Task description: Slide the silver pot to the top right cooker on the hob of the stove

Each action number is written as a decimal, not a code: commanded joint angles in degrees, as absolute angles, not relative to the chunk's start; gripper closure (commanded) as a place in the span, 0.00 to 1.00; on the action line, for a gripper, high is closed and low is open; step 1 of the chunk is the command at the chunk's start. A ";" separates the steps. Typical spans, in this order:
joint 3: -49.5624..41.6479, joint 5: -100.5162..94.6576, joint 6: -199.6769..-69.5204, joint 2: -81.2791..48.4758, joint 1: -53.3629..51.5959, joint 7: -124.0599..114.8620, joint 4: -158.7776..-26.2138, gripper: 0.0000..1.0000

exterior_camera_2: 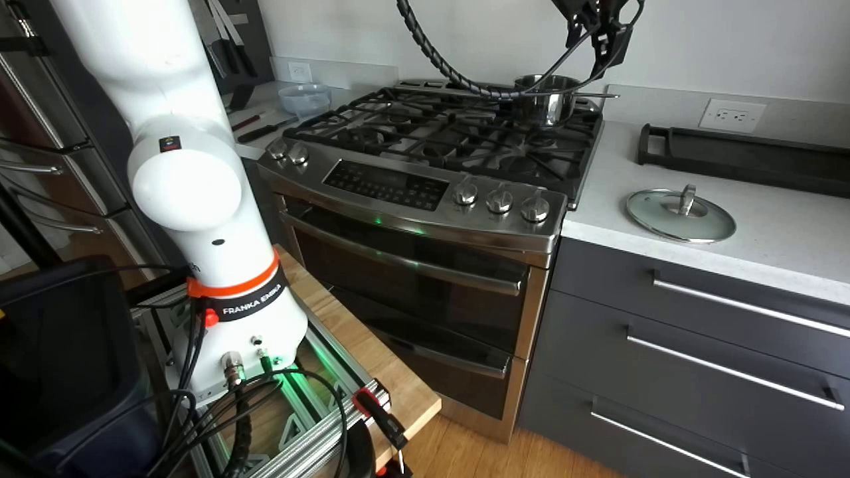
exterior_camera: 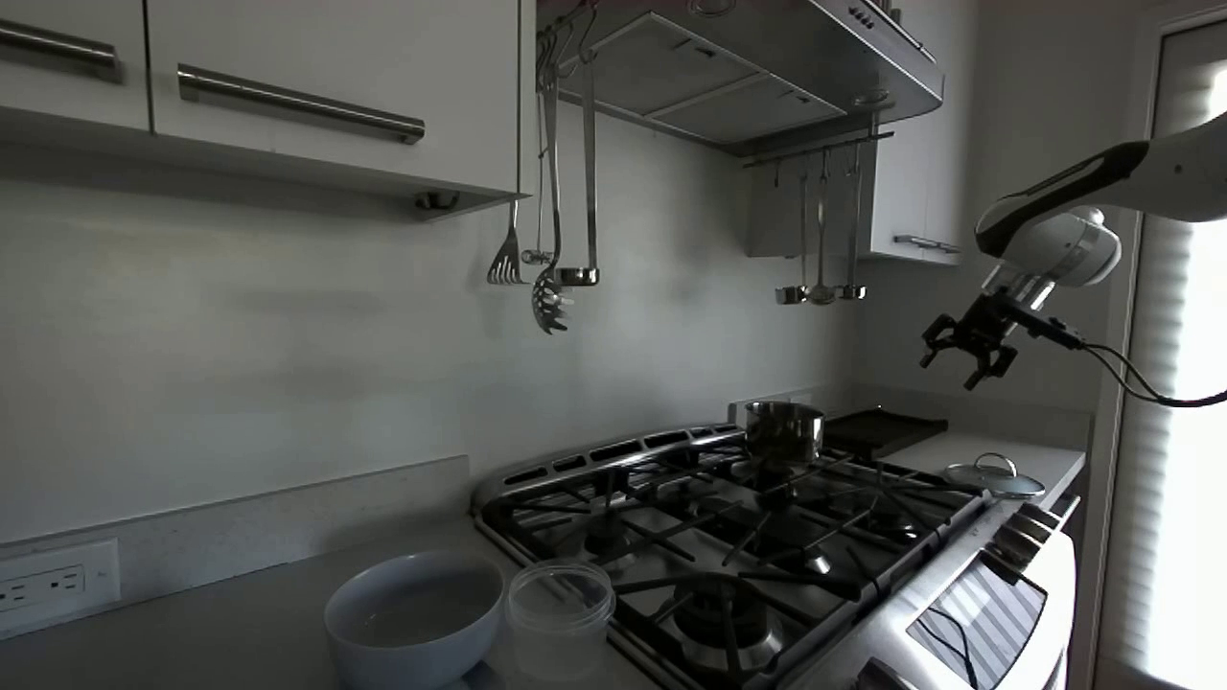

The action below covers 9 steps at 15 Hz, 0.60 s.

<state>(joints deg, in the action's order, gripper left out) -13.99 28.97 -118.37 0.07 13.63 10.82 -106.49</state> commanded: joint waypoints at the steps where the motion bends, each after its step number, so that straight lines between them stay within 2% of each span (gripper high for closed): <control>1: -13.76 24.40 -114.28 3.47 13.44 10.77 -107.05 0.00; 9: -14.02 25.15 -114.59 5.58 12.54 12.08 -106.33 0.00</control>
<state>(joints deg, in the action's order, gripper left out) -13.55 25.20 -114.79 5.68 12.97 12.10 -106.58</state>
